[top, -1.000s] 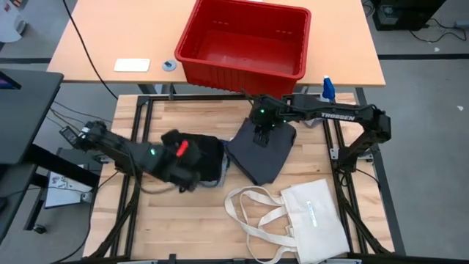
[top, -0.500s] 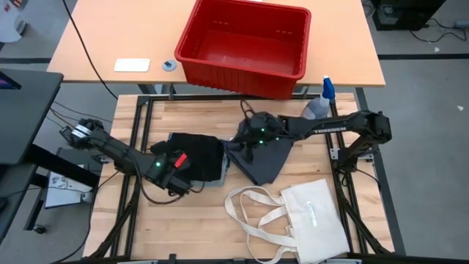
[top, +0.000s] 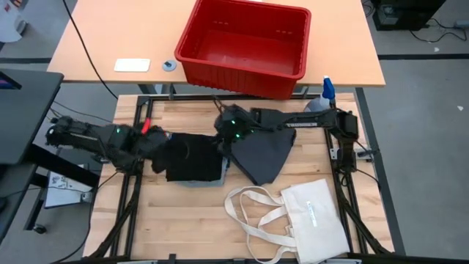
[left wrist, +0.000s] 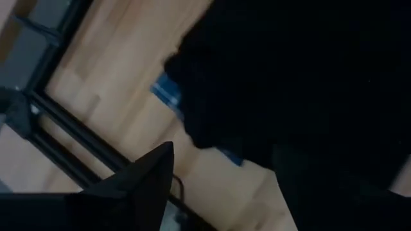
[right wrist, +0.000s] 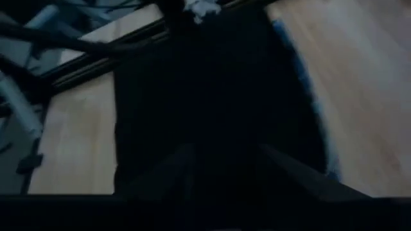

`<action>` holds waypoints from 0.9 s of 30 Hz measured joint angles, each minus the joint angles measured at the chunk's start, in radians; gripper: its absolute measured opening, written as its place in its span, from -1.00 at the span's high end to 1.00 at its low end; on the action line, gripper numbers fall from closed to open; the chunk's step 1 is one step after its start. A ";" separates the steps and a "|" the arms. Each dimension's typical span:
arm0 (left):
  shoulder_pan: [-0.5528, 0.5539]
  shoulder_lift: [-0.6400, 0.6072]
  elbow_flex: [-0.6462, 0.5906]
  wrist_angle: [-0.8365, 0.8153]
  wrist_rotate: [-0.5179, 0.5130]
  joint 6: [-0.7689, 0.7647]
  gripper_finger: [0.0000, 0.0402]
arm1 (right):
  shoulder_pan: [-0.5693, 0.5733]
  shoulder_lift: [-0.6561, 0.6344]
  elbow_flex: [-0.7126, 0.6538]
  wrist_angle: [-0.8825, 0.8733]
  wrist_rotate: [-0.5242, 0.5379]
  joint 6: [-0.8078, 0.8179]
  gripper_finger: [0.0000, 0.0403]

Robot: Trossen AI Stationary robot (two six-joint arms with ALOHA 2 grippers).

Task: Fold laundry
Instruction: Fold the black shirt

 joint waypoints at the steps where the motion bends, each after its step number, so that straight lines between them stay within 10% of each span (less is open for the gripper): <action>1: 0.044 -0.003 0.000 0.017 0.007 0.061 -0.31 | -0.006 0.024 0.052 -0.044 0.002 -0.018 0.06; 15: 0.687 0.113 -0.124 0.294 0.349 0.750 -0.27 | -0.083 0.302 0.412 -0.413 -0.181 -0.079 -0.40; 21: 0.740 0.159 -0.180 0.370 0.412 0.891 -0.07 | -0.066 0.325 0.412 -0.444 -0.129 -0.112 0.07; 27: 0.712 0.171 -0.125 0.338 0.414 0.942 0.81 | -0.055 0.285 0.412 -0.459 -0.151 -0.155 0.87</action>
